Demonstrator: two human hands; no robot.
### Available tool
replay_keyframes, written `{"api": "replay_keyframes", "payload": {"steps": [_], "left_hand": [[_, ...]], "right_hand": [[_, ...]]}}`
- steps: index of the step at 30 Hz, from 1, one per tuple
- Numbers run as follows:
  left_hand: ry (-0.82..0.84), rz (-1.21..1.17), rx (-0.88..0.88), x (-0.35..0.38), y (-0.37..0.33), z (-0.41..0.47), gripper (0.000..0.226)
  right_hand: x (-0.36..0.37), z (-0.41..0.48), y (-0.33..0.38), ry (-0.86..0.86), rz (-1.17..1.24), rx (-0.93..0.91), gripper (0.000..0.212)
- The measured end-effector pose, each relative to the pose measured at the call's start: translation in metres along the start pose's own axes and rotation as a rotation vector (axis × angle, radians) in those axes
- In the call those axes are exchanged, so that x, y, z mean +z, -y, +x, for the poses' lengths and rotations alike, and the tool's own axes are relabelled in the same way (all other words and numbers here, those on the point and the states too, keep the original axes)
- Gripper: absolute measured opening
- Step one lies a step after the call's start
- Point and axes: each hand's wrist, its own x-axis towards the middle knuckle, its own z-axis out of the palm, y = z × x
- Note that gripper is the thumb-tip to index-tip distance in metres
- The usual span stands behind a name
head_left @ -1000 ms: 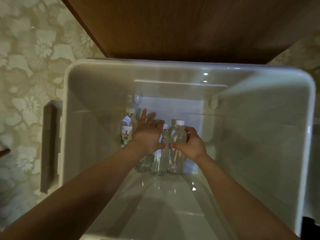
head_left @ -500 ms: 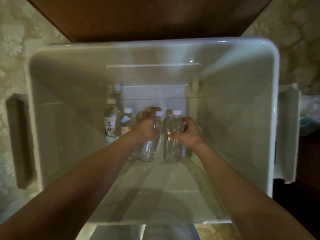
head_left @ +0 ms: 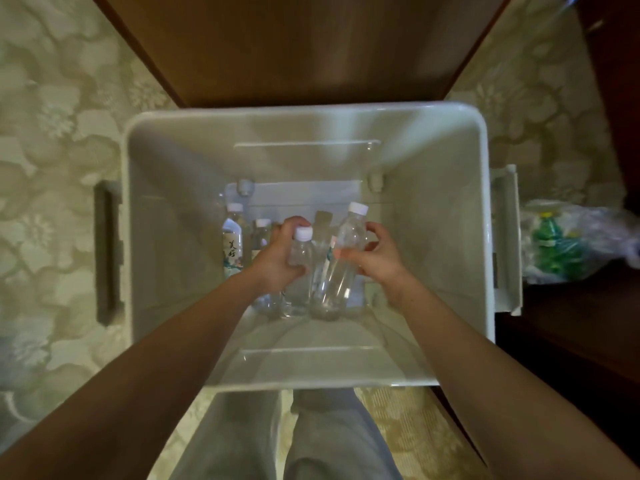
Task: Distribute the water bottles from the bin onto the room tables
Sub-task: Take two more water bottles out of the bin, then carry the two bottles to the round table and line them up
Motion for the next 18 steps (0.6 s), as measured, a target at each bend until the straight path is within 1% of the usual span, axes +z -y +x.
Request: {"api": "replay_keyframes", "payload": {"steps": [4,7,11,18], "left_hand": [[-0.038,-0.134,0.069,-0.026,-0.021,-0.033,0.077],[-0.102,-0.249,0.118,-0.048,-0.04,-0.065,0.076],[-0.195,-0.346,0.159,-0.082,-0.059,-0.107,0.081],[-0.319,-0.422,0.209,-0.154,-0.071,-0.198,0.085]], "right_hand": [[0.001,-0.033,0.021,0.008,0.049,-0.021,0.072],[0.005,-0.064,0.039,0.042,0.095,-0.066,0.073],[0.015,-0.106,0.064,0.136,0.097,-0.172,0.061],[0.062,-0.179,0.112,0.207,0.012,-0.315,0.053]]}}
